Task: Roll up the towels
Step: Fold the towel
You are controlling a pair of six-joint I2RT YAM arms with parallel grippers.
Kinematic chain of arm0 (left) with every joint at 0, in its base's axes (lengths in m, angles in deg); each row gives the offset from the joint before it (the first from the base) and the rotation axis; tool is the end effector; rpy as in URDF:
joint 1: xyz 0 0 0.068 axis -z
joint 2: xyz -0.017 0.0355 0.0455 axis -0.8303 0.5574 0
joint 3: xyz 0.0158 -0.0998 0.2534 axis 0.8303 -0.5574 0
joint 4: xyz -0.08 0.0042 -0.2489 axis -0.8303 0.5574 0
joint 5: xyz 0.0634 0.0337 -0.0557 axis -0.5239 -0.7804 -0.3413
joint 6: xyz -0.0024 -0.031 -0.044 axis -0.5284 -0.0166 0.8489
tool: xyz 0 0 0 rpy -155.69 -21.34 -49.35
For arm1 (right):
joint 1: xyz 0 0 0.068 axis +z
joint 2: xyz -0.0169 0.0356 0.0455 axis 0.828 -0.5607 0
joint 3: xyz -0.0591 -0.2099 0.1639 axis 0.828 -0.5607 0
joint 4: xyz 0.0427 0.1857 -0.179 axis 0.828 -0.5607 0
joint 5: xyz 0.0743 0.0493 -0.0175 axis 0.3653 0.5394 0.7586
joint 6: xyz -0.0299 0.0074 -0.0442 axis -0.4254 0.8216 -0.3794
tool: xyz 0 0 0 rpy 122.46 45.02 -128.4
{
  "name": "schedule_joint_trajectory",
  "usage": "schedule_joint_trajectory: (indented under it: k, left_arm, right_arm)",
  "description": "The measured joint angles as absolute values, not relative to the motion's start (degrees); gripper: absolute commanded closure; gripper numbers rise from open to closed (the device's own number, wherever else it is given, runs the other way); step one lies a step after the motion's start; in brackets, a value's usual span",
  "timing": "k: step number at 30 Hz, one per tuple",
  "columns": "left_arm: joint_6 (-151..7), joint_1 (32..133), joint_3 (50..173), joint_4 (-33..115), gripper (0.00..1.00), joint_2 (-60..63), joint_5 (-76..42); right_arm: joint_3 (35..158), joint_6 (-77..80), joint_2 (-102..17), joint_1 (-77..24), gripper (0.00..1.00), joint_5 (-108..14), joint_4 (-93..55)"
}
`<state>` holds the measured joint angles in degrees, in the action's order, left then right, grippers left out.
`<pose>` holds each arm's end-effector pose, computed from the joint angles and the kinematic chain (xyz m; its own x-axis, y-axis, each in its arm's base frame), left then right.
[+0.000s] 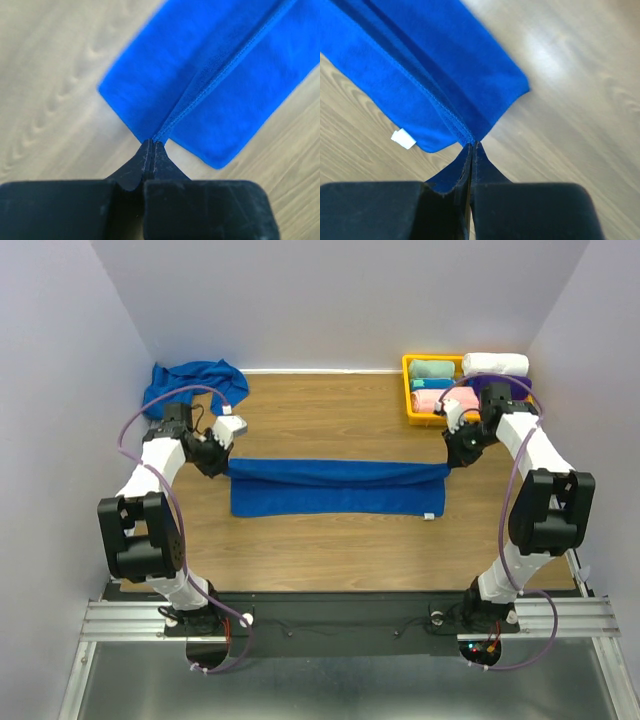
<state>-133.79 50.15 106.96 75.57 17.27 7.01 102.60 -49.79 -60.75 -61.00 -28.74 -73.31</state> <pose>0.3317 0.0156 0.2489 -0.3669 0.6123 -0.7004 0.7672 0.6250 0.1445 0.3463 -0.0154 0.2584 -0.6386 -0.5782 -0.5078 -0.7024 0.7075 0.0779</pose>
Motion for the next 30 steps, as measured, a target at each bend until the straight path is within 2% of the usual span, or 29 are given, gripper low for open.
schedule_joint_trajectory:
  k: [10, 25, 30]
  left_arm:
    - [-141.33, 50.13, 97.32, 75.42, 1.0, 15.41, 3.98]
    - [-140.87, 53.32, 95.4, 73.6, 1.0, 15.44, 2.69]
    - [-140.89, 53.29, 99.62, 77.78, 1.0, 15.17, 3.36]
  right_arm:
    - [92.08, -53.31, -60.4, -60.97, 0.99, -27.73, -70.71]
    - [90.16, -53.0, -59.28, -60.95, 0.99, -27.12, -68.72]
    - [91.62, -52.02, -58.3, -60.95, 0.99, -27.17, -68.76]
